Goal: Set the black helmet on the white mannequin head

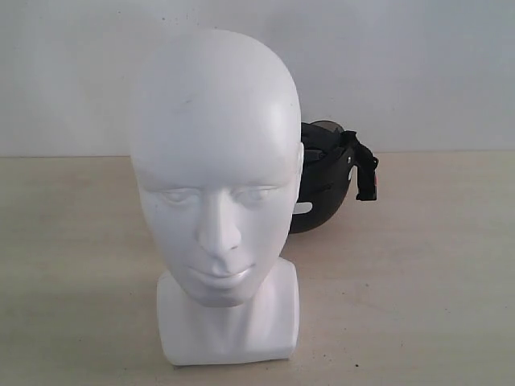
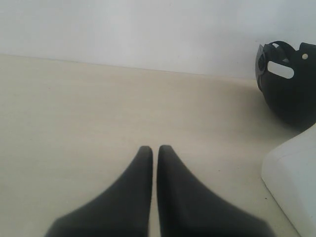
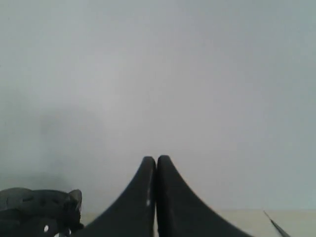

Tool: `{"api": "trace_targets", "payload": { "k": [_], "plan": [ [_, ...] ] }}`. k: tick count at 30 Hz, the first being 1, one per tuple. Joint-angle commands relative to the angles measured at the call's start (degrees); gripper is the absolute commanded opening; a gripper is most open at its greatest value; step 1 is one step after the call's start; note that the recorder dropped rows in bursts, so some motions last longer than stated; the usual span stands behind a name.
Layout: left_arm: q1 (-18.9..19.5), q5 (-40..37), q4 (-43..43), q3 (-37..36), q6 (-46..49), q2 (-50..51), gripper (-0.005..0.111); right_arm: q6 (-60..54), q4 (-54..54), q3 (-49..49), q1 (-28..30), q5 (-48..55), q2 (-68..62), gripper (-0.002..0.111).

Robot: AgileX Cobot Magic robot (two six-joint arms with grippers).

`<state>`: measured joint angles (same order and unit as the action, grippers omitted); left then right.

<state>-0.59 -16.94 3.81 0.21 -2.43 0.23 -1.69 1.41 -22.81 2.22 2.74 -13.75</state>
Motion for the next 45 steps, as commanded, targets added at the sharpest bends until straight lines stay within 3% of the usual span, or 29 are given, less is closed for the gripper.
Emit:
{"api": "trace_targets", "payload": {
  "k": [1, 4, 8, 12, 15, 21, 26, 30, 34, 41, 45],
  "plan": [
    [0.1, -0.3, 0.2, -0.2, -0.5, -0.2, 0.004, 0.6, -0.3, -2.6, 0.1, -17.6, -3.0, 0.000],
    [0.1, -0.3, 0.2, -0.2, -0.5, -0.2, 0.004, 4.0, -0.3, -2.6, 0.1, -22.6, -2.9, 0.000],
    [0.1, -0.3, 0.2, -0.2, -0.5, -0.2, 0.004, 6.6, -0.3, -2.6, 0.1, -15.2, -5.8, 0.000],
    [0.1, -0.3, 0.2, -0.2, -0.5, -0.2, 0.004, 10.2, -0.9, -6.1, -0.4, -10.3, -17.3, 0.000],
    [0.1, -0.3, 0.2, -0.2, -0.5, -0.2, 0.004, 6.8, -0.9, -20.6, -4.8, 5.6, -35.5, 0.000],
    [0.1, -0.3, 0.2, -0.2, -0.5, -0.2, 0.004, -14.8, -0.8, -44.6, -14.5, 26.5, -57.4, 0.000],
    [0.1, -0.3, 0.2, -0.2, -0.5, -0.2, 0.004, -15.1, 2.1, -61.8, -16.0, 43.0, -70.0, 0.000],
    [0.1, -0.3, 0.2, -0.2, -0.5, -0.2, 0.004, -14.1, 2.3, -69.0, -16.0, 49.9, -77.5, 0.000],
    [0.1, -0.3, 0.2, -0.2, -0.5, -0.2, 0.004, -9.9, 6.7, -70.0, -16.0, 49.3, -81.7, 0.014],
    [0.1, -0.3, 0.2, -0.2, -0.5, -0.2, 0.004, -1.4, 16.3, -70.0, -16.0, 44.7, -87.3, 0.067],
    [0.1, -0.3, 0.2, -0.2, -0.5, -0.2, 0.004, 5.9, 17.5, -70.0, -16.0, 43.4, -90.0, 0.074]
  ]
}}
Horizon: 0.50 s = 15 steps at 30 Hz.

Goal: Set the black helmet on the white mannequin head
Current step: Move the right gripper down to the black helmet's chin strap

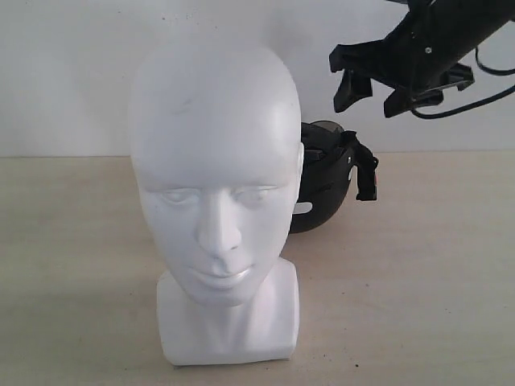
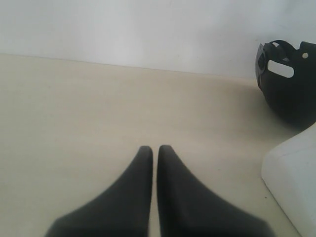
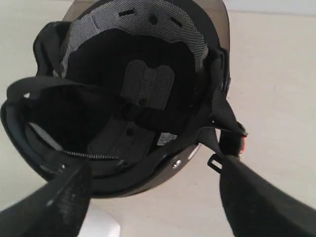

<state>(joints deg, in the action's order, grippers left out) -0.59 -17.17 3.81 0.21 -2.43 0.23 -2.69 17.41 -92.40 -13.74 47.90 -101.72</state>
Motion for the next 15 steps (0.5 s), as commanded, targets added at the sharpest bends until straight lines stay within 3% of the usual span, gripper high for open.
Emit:
{"api": "trace_targets", "payload": {
  "k": [1, 15],
  "plan": [
    [0.1, -0.1, 0.2, -0.2, -0.5, -0.2, 0.004, 8.9, 1.5, -0.4, 0.0, -1.8, -2.8, 0.074],
    [0.1, -0.1, 0.2, -0.2, -0.5, -0.2, 0.004, 19.3, 7.5, -0.4, 0.0, -3.7, -8.9, 0.074]
  ]
}}
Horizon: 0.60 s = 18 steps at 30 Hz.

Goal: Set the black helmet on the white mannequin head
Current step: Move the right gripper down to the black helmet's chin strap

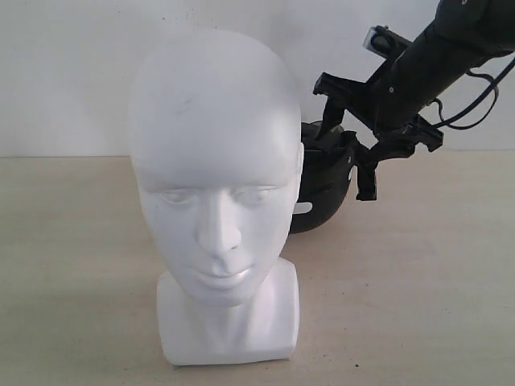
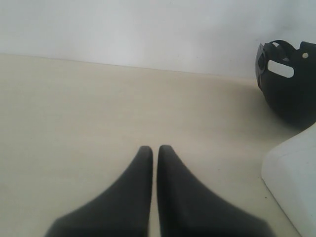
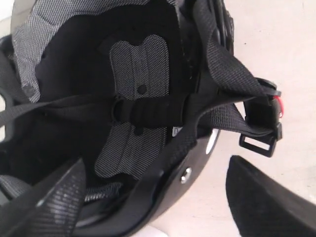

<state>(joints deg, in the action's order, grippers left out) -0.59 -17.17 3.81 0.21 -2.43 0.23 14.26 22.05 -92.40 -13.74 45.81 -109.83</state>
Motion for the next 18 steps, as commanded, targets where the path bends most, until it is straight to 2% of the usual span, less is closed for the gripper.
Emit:
{"api": "trace_targets", "payload": {
  "k": [1, 6, 8, 18],
  "plan": [
    [0.1, -0.1, 0.2, -0.2, -0.5, -0.2, 0.004, 2.4, 4.1, -0.4, 0.0, -1.9, -1.4, 0.074],
    [0.1, -0.1, 0.2, -0.2, -0.5, -0.2, 0.004, 5.5, 5.9, -0.4, -0.5, -3.9, -2.7, 0.074],
    [0.1, -0.1, 0.2, -0.2, -0.5, -0.2, 0.004, 7.6, 5.8, -0.3, -0.5, -4.3, -3.1, 0.071],
    [0.1, -0.1, 0.2, -0.2, -0.5, -0.2, 0.004, 7.5, 3.6, -0.3, -0.5, -3.1, -3.4, 0.021]
  ]
}}
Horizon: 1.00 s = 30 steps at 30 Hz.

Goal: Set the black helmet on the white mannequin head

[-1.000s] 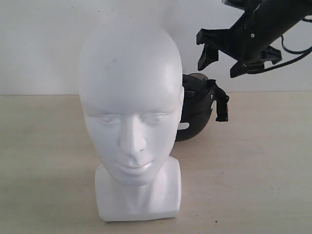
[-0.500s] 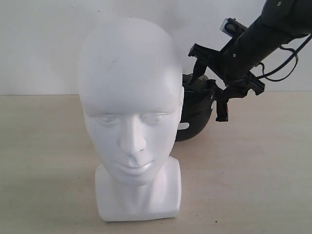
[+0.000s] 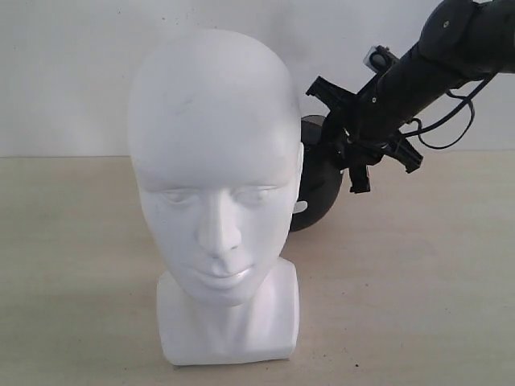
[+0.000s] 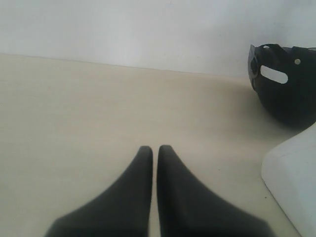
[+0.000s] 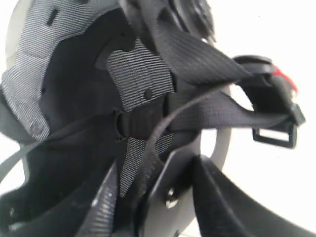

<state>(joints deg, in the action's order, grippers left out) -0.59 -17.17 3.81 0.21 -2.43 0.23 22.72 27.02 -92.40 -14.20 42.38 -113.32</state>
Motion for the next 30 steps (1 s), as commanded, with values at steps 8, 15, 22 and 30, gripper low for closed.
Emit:
{"api": "trace_targets", "payload": {
  "k": [8, 15, 22, 30],
  "plan": [
    [0.1, -0.1, 0.2, -0.2, -0.5, -0.2, 0.004, -3.2, -10.6, -0.3, -0.1, 6.3, 0.1, 0.000],
    [0.1, -0.1, 0.2, -0.2, -0.5, -0.2, 0.004, -2.1, -21.3, -0.3, 0.0, 10.6, 0.7, 0.000],
    [0.1, -0.1, 0.2, -0.2, -0.5, -0.2, 0.004, -5.8, -25.0, -0.3, 2.0, 12.0, 5.8, 0.000],
    [0.1, -0.1, 0.2, -0.2, -0.5, -0.2, 0.004, -15.9, -25.8, -0.3, 5.7, 26.5, 8.7, 0.000]
  ]
}}
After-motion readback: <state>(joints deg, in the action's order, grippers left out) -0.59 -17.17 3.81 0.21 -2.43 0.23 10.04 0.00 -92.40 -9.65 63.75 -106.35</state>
